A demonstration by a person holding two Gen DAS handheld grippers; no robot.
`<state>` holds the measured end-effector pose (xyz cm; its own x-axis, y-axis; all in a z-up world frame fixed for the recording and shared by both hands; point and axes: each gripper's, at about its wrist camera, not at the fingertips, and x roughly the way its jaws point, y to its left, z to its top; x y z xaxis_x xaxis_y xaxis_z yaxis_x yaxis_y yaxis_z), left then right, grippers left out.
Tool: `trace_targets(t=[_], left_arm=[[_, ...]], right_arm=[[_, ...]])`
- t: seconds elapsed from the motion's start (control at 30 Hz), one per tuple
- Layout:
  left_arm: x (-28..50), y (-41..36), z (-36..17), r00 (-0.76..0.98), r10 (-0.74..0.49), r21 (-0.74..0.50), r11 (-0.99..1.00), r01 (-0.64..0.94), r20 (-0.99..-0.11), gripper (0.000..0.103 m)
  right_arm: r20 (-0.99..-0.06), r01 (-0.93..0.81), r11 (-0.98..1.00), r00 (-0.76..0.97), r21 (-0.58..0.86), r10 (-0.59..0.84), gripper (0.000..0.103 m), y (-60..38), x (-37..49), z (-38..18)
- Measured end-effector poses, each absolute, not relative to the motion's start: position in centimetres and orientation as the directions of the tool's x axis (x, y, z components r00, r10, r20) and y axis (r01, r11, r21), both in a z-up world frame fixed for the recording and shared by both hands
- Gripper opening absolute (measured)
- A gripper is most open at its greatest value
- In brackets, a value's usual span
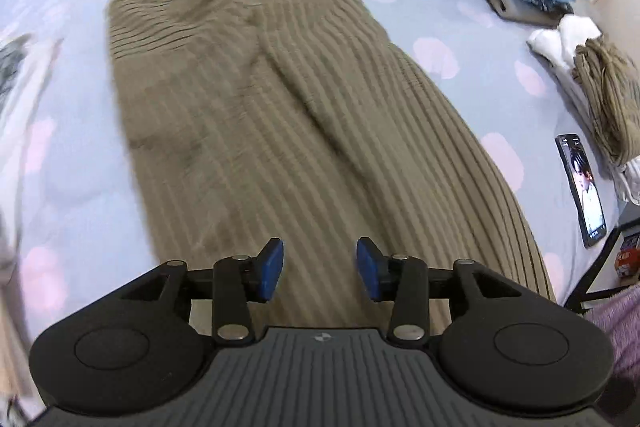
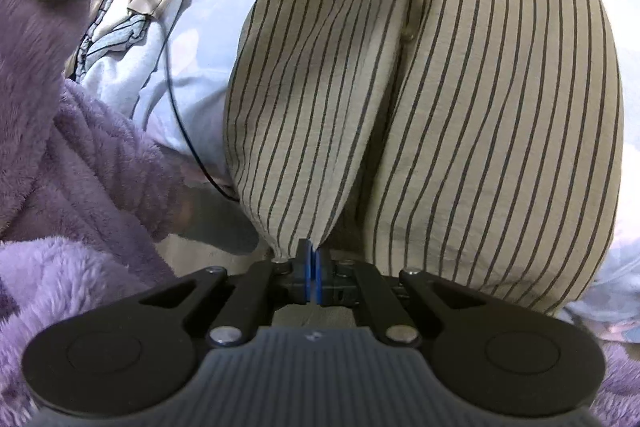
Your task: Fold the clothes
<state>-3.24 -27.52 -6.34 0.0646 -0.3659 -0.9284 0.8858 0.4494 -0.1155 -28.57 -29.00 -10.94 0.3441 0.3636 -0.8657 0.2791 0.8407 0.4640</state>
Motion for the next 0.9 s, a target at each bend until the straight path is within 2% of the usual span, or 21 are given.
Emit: trace_targets(t=[0.13,0.2,0.23,0.4,0.47,0.53,0.7,0.9], left_arm=[[-2.4,-22.9,-5.7,0.117,-0.38,-0.106,0.519,0.848,-0.918,0.045],[-2.0,-20.5,-6.0,0.117,-0.365,-0.116,0.557,0.822,-0.923,0.045],[-2.0,-19.5,-6.3,0.11,-0.361,-0.127,0.571,0.811,-0.926,0.045],[-2.8,-16.3,-8.0,0.084,-0.334,-0.143,0.6,0.787,-0.939,0.045],[-3.5,-15.4,-8.5,0.067,-0.337,-0.163,0.607,0.778,-0.939,0.045],[-4.2,-14.5,-9.0,0.044,-0.341,-0.186,0.613,0.768,-0.939,0.045],[-5.9,-12.6,-9.4,0.012,-0.355,-0.223,0.611,0.759,-0.935,0.046],[-6.4,-11.6,-9.4,0.032,-0.38,-0.231,0.623,0.747,-0.924,0.046]], right_arm=[[-0.891,0.307,0.849,0.3,0.43,0.342,0.002,-29.0,-28.6,-12.2],[-0.902,0.32,0.856,0.288,0.406,0.32,0.002,-29.1,-28.6,-12.6],[-0.909,0.331,0.857,0.278,0.394,0.311,0.007,-29.1,-28.6,-12.8],[-0.926,0.351,0.863,0.237,0.363,0.293,0.008,-28.7,-28.7,-13.1],[-0.923,0.343,0.866,0.255,0.364,0.287,0.011,-28.5,-28.8,-12.3],[-0.916,0.336,0.866,0.285,0.371,0.281,0.026,-28.4,-28.8,-11.3],[-0.904,0.303,0.891,0.368,0.337,0.217,0.028,-28.7,-27.9,-9.0],[-0.884,0.35,0.89,0.453,0.293,0.113,0.031,-30.7,-26.1,-8.0]])
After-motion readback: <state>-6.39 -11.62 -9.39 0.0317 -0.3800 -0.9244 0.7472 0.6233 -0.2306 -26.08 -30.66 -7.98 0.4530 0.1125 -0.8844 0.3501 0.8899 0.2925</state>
